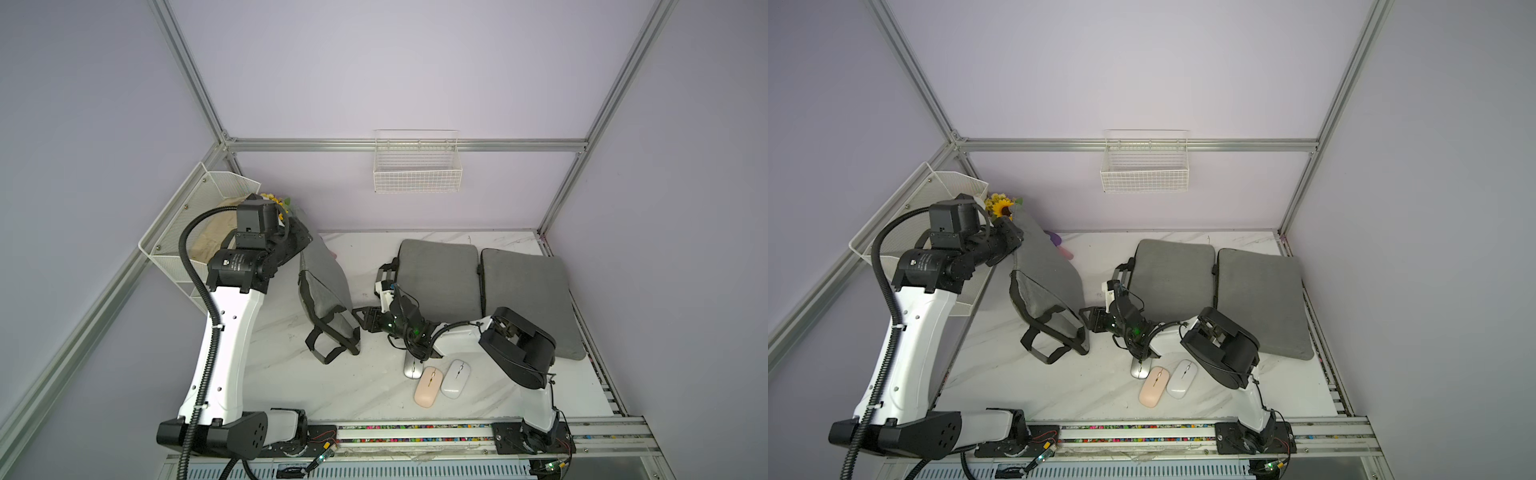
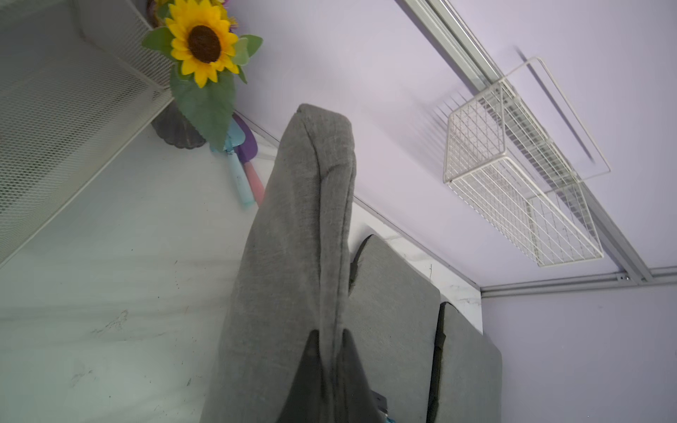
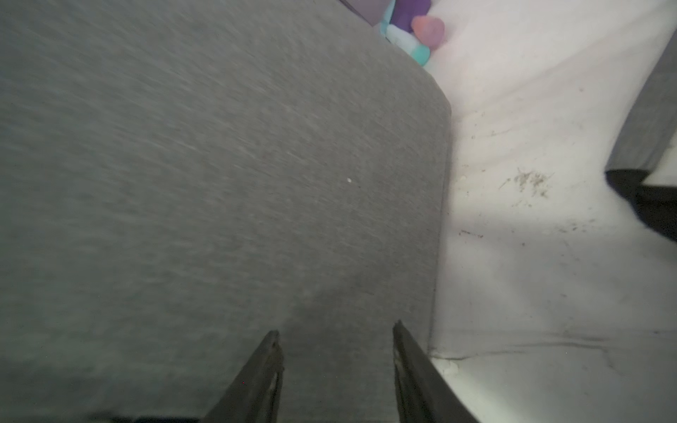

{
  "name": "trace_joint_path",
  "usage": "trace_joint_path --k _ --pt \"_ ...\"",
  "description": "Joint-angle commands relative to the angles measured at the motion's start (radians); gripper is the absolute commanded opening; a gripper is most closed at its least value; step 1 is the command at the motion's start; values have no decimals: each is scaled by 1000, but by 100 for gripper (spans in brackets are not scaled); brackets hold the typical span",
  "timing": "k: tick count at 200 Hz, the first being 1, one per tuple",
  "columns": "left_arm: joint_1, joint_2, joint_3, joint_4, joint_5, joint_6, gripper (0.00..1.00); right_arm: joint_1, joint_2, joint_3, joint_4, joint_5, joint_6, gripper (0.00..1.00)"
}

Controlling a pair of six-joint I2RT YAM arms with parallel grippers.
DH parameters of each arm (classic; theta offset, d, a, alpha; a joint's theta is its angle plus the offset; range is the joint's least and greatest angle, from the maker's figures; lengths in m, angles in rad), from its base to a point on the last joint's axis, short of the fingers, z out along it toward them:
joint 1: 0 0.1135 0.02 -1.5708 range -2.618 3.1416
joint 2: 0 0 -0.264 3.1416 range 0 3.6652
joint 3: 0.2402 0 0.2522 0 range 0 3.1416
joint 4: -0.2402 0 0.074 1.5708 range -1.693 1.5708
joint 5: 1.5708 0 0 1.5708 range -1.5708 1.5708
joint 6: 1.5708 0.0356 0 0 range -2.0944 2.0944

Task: Put the mouse into the laptop bag
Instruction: Adjust the zippered laptop bag at the center of the board.

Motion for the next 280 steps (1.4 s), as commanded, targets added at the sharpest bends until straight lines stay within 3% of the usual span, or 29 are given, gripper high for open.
trace_joint_path --k 1,27,63,81,111,134,161,203,223,245,268,280 --pt "-76 45 161 152 -18 121 0 72 -16 97 -2 33 14 50" --pt "-178 114 154 168 -60 204 0 82 28 133 -25 48 32 50" --pt "-345 148 112 173 -232 304 0 42 -18 -12 33 92 43 53" --pt "-348 123 26 179 -236 282 0 10 -82 -111 42 118 43 55" --pt "-360 -13 -239 206 -232 258 0 -33 -256 -281 38 182 23 59" --pt "-376 -104 -432 279 -139 238 0 -38 -371 -331 -3 210 -30 62" --pt "-420 -152 -565 339 -125 221 0 -49 -497 -379 -53 243 -57 66" --pt "-435 -162 -643 321 -188 204 2 -65 -629 -398 -138 277 -73 70" --pt "-433 -199 -743 360 -190 201 17 -74 -617 -387 -160 273 -73 72" --pt "-433 -239 -822 351 -181 149 67 -82 -605 -378 -172 280 -75 77" --pt "-428 -304 -874 281 -279 -4 93 -84 -598 -357 -182 282 -90 82" --pt "-418 -328 -871 179 -343 -114 100 -83 -581 -333 -200 276 -102 84"
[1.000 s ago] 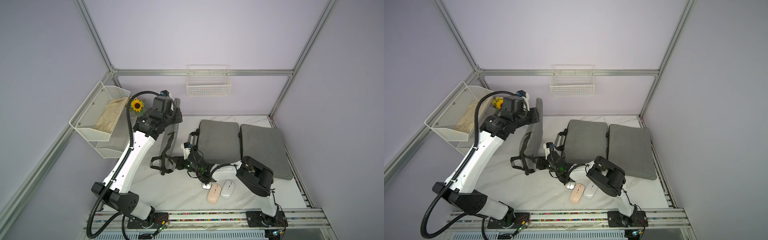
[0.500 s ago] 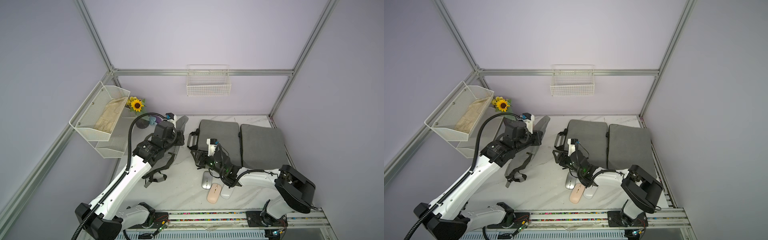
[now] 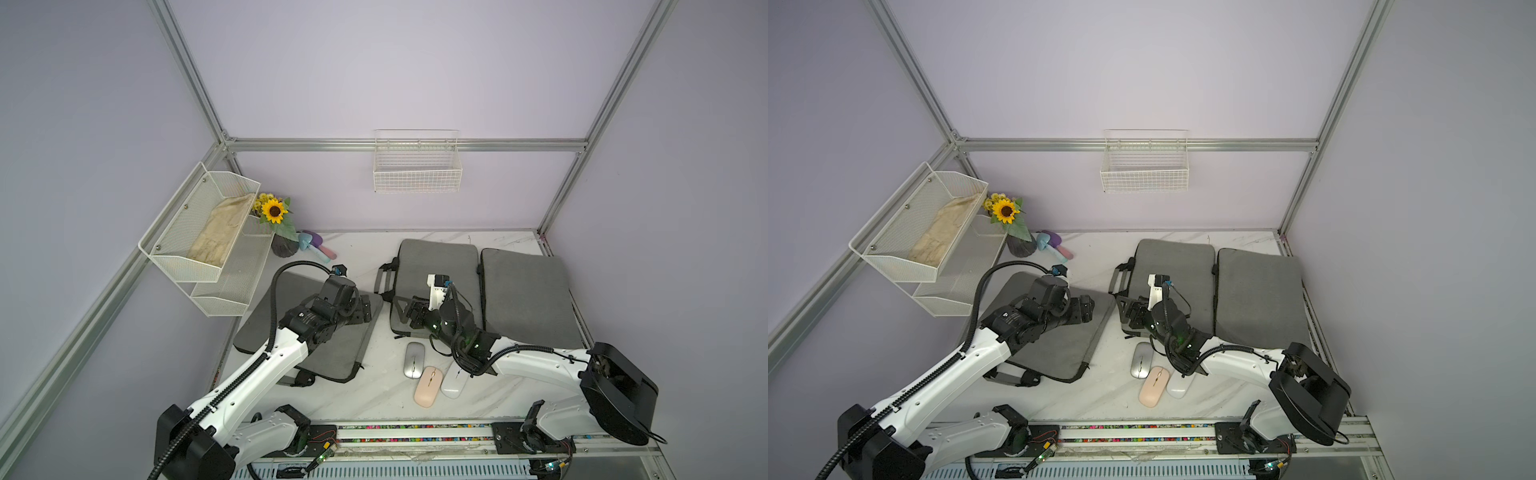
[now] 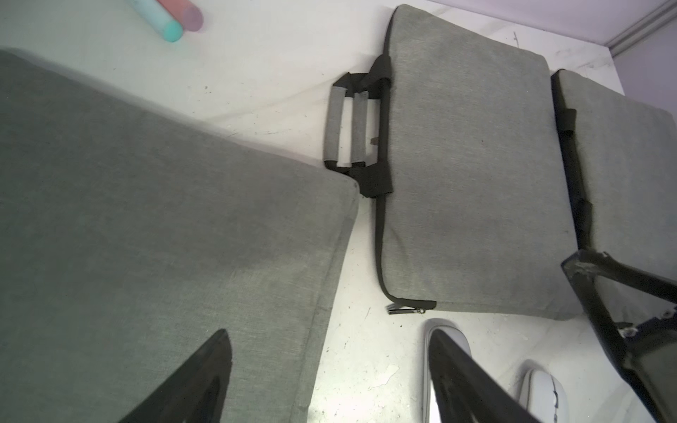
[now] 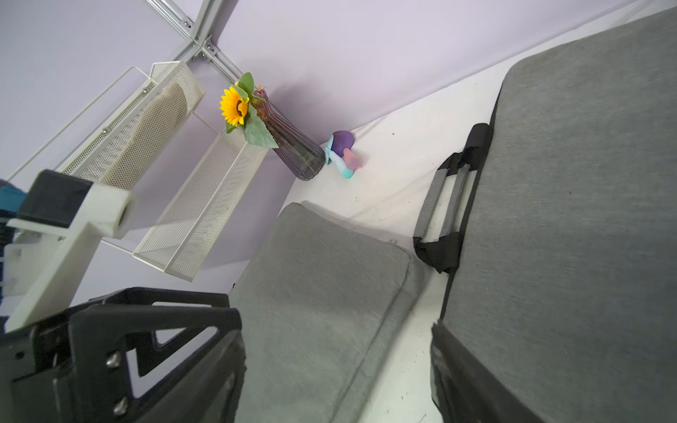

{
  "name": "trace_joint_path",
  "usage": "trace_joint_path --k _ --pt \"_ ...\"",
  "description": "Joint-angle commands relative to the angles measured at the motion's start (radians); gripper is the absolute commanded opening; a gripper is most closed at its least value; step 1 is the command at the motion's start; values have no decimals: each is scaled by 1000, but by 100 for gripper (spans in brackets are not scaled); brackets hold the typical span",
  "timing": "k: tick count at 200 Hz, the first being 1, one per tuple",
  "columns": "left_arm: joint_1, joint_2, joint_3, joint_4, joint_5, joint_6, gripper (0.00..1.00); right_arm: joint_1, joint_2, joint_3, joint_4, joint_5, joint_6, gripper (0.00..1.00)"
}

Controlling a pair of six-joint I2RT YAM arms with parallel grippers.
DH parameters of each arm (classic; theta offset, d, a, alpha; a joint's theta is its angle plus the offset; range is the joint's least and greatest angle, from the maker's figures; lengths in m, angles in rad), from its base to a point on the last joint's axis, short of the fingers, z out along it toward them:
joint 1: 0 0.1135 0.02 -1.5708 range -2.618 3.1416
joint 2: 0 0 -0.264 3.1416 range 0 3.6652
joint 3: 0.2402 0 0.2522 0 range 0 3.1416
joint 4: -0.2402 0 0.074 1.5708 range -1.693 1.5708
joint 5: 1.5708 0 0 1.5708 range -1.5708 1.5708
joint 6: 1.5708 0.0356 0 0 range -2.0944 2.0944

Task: Put the mouse into the laptop bag
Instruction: Adjust the zippered laptop bag at the center of the board, then unzip the zipper on the zippered laptop bag.

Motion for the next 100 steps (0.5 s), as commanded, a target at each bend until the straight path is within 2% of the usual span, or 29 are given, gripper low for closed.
trace_joint_path --k 1,32,45,58,75,100 --pt "19 -72 -38 -117 -136 -222 100 -4 22 53 -43 9 -28 85" --pt "92 -119 -80 -335 -218 -437 100 -5 154 172 -87 -69 -86 87" --pt "138 -150 -141 -363 -238 -502 100 -4 238 251 -116 -113 -120 87" --pt "190 -188 -221 -322 -185 -513 100 -2 331 341 -162 -145 -153 87" --pt "241 -225 -306 -273 -136 -518 100 -3 432 433 -216 -184 -170 82" --pt "284 -275 -368 -267 -159 -526 100 15 472 419 -165 -221 -161 76"
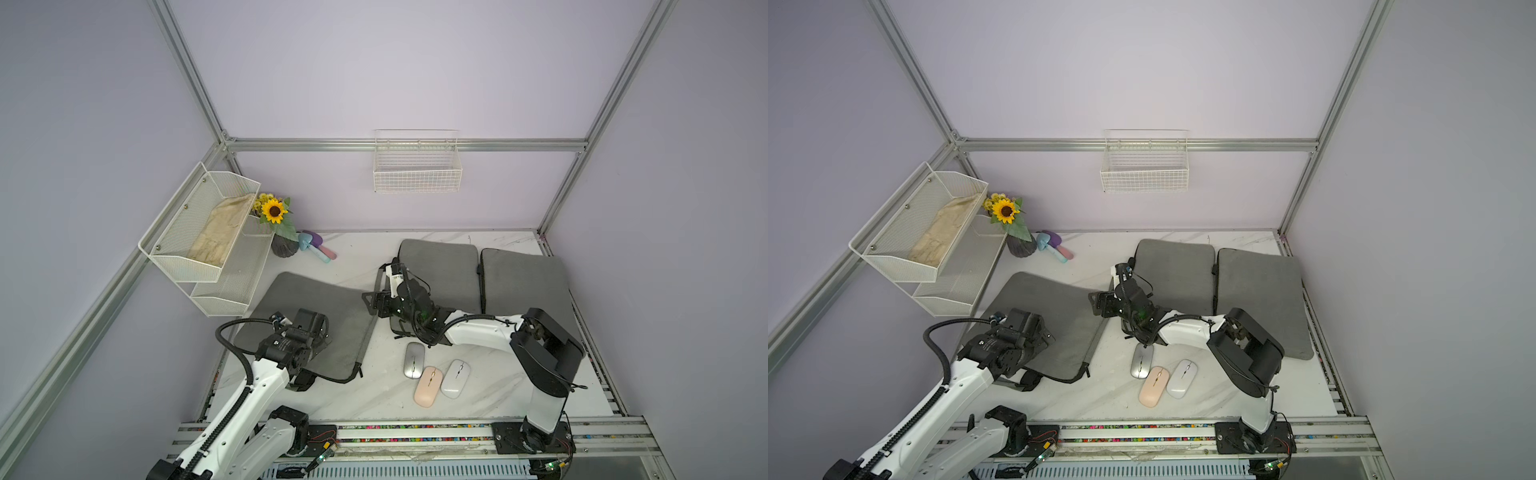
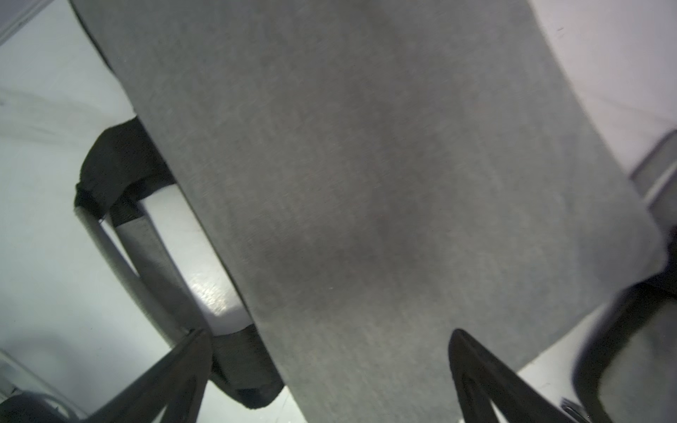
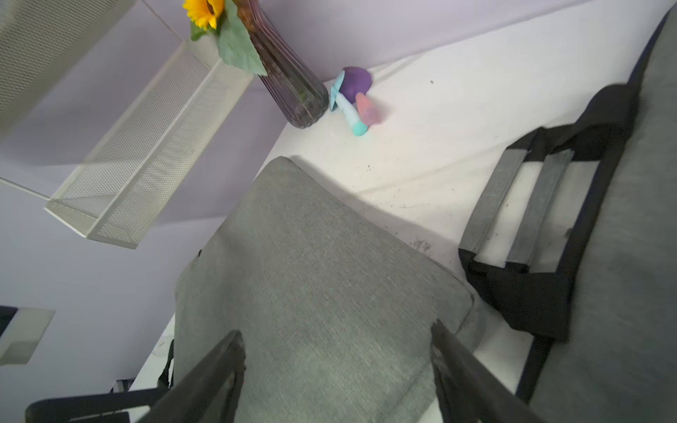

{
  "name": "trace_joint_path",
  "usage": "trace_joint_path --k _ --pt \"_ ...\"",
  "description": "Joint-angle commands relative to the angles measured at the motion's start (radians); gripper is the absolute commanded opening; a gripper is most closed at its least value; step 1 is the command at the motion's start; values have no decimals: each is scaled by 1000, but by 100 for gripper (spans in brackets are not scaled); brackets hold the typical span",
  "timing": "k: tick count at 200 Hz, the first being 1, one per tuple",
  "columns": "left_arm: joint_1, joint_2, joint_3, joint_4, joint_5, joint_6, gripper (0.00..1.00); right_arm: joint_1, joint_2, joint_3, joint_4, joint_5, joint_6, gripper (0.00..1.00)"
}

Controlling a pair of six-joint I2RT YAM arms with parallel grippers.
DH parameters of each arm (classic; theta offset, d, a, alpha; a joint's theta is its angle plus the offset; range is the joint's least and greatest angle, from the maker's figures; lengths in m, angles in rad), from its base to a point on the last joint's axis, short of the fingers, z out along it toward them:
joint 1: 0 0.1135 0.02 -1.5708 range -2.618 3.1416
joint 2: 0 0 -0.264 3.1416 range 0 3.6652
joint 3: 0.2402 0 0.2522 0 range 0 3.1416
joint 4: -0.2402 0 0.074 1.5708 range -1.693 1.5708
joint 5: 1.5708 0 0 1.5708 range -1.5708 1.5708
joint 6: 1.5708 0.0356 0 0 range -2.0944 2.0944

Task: Put the mouse into the laptop bag
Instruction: Unzip the zipper on the zippered laptop bag.

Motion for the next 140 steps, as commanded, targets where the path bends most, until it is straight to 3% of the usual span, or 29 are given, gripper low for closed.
trace_joint_path --k 1,22,48,79,97,118,140 --pt "34 -53 -73 16 -14 -57 100 14 20 3 -30 -62 -23 75" --pt "53 -41 -116 113 5 -28 100 43 -12 -43 -3 -73 -24 69" --pt "59 89 -121 218 88 -16 99 126 -73 -107 -32 -7 -44 64" --pt "52 240 -69 312 168 26 69 230 -122 -185 -65 63 -38 59" --pt "28 282 -41 316 137 23 60 268 -145 -237 -66 79 -25 56" --pt "26 285 -41 315 114 23 59 308 -155 -296 -52 88 -13 55" --pt "26 264 -50 315 108 31 65 340 -124 -310 -58 86 -15 54"
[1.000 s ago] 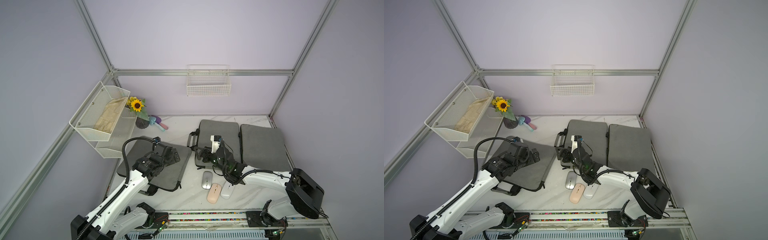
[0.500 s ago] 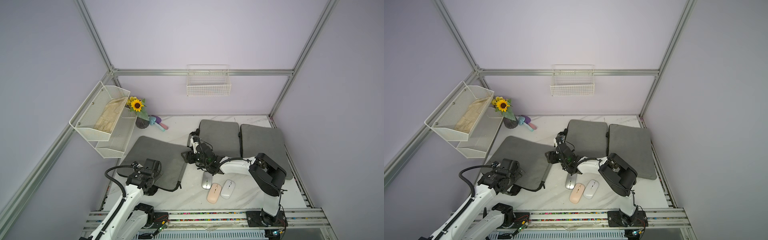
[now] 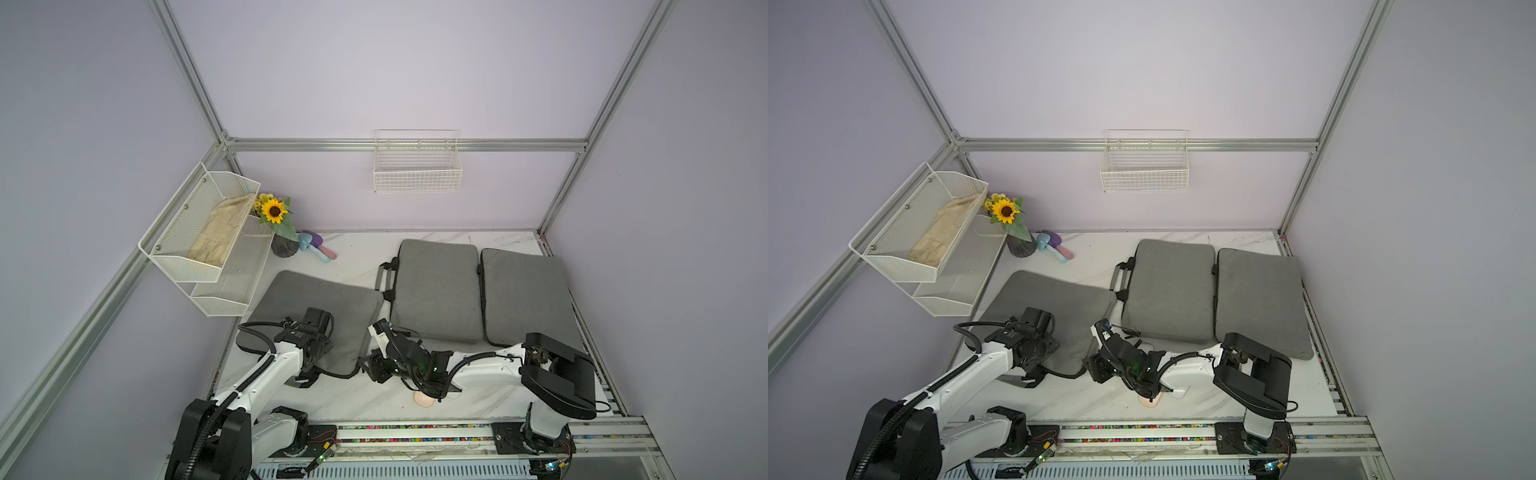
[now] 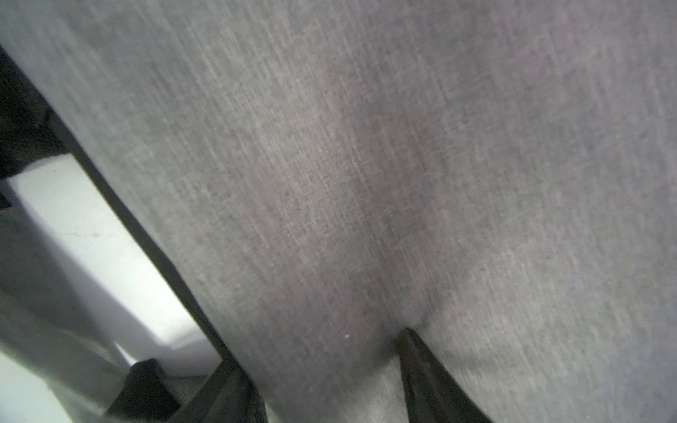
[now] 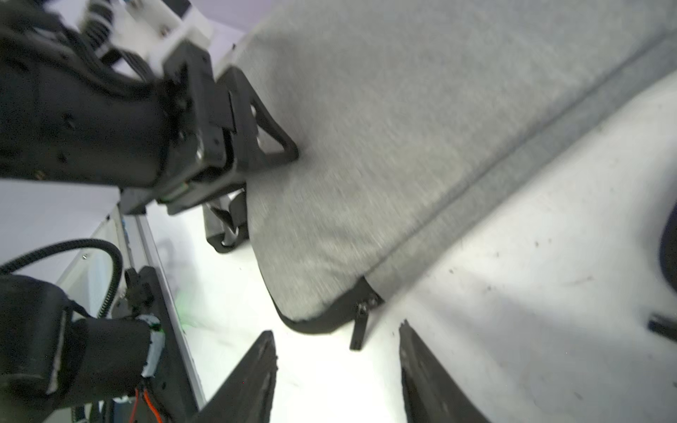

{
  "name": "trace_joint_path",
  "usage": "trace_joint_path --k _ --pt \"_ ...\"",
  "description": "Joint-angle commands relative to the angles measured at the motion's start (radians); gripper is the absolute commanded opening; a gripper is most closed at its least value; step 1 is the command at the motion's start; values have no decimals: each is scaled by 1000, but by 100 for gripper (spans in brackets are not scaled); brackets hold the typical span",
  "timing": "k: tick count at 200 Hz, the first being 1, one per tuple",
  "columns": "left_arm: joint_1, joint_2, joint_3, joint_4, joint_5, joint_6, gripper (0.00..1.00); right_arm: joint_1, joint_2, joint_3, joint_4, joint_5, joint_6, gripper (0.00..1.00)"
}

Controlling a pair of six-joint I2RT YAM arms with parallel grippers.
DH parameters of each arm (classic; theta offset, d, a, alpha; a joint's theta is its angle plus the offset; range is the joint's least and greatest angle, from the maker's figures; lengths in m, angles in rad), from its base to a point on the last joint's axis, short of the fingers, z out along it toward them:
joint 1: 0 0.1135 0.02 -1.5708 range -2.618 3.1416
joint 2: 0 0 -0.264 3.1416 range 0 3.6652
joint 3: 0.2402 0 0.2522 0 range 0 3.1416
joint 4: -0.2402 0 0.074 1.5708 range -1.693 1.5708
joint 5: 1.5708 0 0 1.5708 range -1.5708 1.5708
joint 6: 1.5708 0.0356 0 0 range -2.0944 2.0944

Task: Put the mouse into the laptop bag
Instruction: Unzip the zipper on the zippered laptop bag.

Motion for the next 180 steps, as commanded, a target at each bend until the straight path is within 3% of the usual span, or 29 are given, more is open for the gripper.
trace_joint_path --k 1,84,121,149,180 --pt "-9 -3 31 34 7 23 66 29 18 -16 -15 30 10 54" --pt "-9 -65 2 26 13 20 73 73 238 151 -152 142 22 48" --pt "-6 -71 7 -7 -18 -2 74 76 262 176 -197 190 37 29" --pt "-6 -89 11 -21 -15 -2 76 76 254 176 -212 208 49 10" --pt "-6 -119 12 -29 26 11 78 77 228 167 -219 218 58 0"
